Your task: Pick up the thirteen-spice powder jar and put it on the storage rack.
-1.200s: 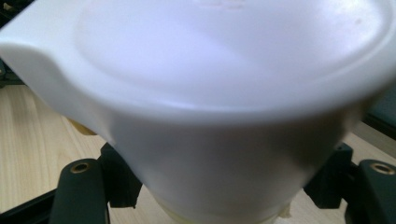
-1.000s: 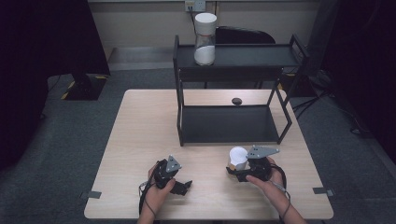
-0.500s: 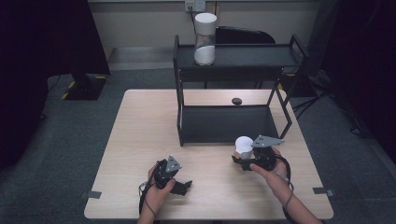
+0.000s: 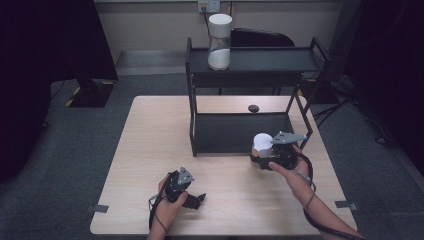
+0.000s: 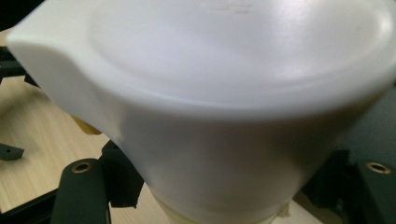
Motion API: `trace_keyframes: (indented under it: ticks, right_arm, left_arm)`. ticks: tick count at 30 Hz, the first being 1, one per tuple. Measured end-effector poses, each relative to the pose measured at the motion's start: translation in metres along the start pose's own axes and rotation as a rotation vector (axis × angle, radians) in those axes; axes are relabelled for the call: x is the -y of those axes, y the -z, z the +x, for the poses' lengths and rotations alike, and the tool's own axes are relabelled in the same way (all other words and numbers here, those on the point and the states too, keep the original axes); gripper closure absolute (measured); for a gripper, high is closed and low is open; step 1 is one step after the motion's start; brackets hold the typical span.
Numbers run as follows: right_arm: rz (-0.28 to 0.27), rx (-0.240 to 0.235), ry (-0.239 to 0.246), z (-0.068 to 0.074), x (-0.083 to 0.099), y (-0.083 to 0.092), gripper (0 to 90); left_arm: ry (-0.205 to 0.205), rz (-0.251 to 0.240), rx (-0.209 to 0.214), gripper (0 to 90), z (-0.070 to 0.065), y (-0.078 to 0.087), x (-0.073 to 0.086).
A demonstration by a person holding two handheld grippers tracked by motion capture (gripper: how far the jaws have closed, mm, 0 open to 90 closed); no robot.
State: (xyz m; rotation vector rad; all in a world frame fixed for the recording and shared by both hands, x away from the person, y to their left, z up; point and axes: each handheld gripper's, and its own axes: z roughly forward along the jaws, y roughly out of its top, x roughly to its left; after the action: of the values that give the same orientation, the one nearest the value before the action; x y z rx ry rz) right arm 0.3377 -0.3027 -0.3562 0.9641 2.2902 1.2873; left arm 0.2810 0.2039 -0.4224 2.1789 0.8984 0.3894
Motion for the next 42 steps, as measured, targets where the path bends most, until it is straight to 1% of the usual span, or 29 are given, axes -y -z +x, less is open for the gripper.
trace_keyframes:
  ticks: [5, 7, 13, 15, 16, 19, 26, 29, 36, 42]
  right_arm:
    - [-0.002, -0.008, 0.001, -0.002, -0.016, 0.001, 29.2]
    - [0.004, 0.0, 0.014, -0.001, -0.023, 0.002, 29.2]
    - [-0.005, -0.009, 0.004, -0.007, -0.045, 0.008, 29.3]
    - [-0.01, -0.011, -0.001, -0.009, -0.051, 0.01, 29.3]
    - [-0.01, -0.011, -0.001, -0.009, -0.051, 0.01, 29.3]
    - [-0.018, -0.006, -0.002, -0.01, -0.061, 0.013, 29.3]
    - [-0.013, -0.005, 0.006, -0.014, -0.082, 0.019, 29.4]
    - [-0.019, -0.006, 0.01, -0.014, -0.09, 0.022, 29.4]
    - [-0.033, -0.022, 0.012, -0.018, -0.107, 0.03, 29.5]
    - [-0.026, -0.029, 0.022, -0.02, -0.125, 0.036, 29.5]
  left_arm:
    - [0.0, 0.0, 0.0, 0.0, 0.0, 0.0, 0.0]
    - [0.0, 0.0, 0.0, 0.0, 0.0, 0.0, 0.0]
    - [0.0, 0.0, 0.0, 0.0, 0.0, 0.0, 0.0]
    - [0.0, 0.0, 0.0, 0.0, 0.0, 0.0, 0.0]
    - [0.0, 0.0, 0.0, 0.0, 0.0, 0.0, 0.0]
    - [0.0, 0.0, 0.0, 0.0, 0.0, 0.0, 0.0]
    - [0.0, 0.001, 0.0, 0.0, 0.0, 0.0, 0.0]
    - [0.0, 0.001, 0.0, 0.0, 0.0, 0.0, 0.0]
    - [0.0, 0.001, 0.0, 0.0, 0.0, 0.0, 0.0]
    - [0.0, 0.001, 0.0, 0.0, 0.0, 0.0, 0.0]
